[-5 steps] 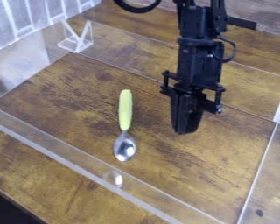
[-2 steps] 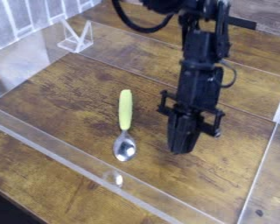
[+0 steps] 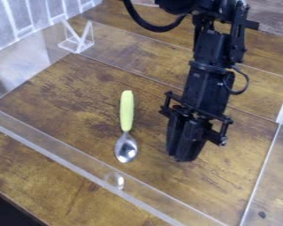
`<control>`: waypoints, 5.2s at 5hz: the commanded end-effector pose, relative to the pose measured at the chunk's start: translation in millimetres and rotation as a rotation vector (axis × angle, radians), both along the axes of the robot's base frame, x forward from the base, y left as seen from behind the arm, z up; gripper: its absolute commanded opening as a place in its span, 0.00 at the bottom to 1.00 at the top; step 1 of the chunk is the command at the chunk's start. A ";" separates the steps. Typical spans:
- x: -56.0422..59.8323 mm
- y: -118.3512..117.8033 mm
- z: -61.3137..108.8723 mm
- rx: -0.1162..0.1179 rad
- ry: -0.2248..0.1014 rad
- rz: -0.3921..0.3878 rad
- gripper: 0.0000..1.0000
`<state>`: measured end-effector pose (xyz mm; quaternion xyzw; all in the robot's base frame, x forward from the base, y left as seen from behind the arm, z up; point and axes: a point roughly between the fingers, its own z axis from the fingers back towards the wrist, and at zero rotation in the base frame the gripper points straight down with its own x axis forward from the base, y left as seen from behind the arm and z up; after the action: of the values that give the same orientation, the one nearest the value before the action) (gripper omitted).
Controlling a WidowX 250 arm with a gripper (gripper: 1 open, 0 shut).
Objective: Put the mushroom in the silver pot
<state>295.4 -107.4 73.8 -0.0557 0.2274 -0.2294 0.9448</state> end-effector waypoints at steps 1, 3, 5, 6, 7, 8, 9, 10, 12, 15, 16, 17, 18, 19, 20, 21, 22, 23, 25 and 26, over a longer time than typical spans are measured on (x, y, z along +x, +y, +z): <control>1.3 9.8 40.3 -0.016 -0.098 -0.026 0.00; -1.2 39.9 50.5 -0.015 -0.095 -0.049 0.00; -3.9 56.0 45.6 -0.027 -0.098 -0.079 1.00; -0.5 54.7 44.7 -0.024 -0.130 -0.110 0.00; 1.8 54.2 39.7 -0.025 -0.152 -0.143 1.00; -0.3 61.8 49.7 -0.015 -0.177 -0.069 0.00; -1.0 69.6 56.6 0.000 -0.197 0.004 0.00; 6.6 75.2 64.5 0.008 -0.215 0.115 0.00; 26.4 80.3 87.1 0.028 -0.265 0.275 0.00; 55.3 87.1 78.8 -0.032 -0.270 0.278 0.00; 63.3 87.1 72.4 -0.057 -0.268 0.257 1.00; 69.9 86.1 66.0 -0.082 -0.261 0.239 1.00; 74.9 85.4 61.1 -0.096 -0.258 0.224 1.00; 82.9 92.2 51.7 -0.102 -0.255 0.188 1.00; 90.6 97.6 45.3 -0.113 -0.258 0.152 1.00; 102.5 93.1 45.5 -0.120 -0.255 0.133 1.00; 113.5 88.2 46.2 -0.131 -0.254 0.116 1.00; 113.1 88.3 46.4 -0.145 -0.251 0.097 1.00; 103.0 91.6 29.1 -0.149 -0.187 0.031 1.00; 96.1 95.2 23.7 -0.142 -0.169 0.024 1.00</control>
<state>387.2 -14.6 72.6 -0.1153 0.1639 -0.2314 0.9520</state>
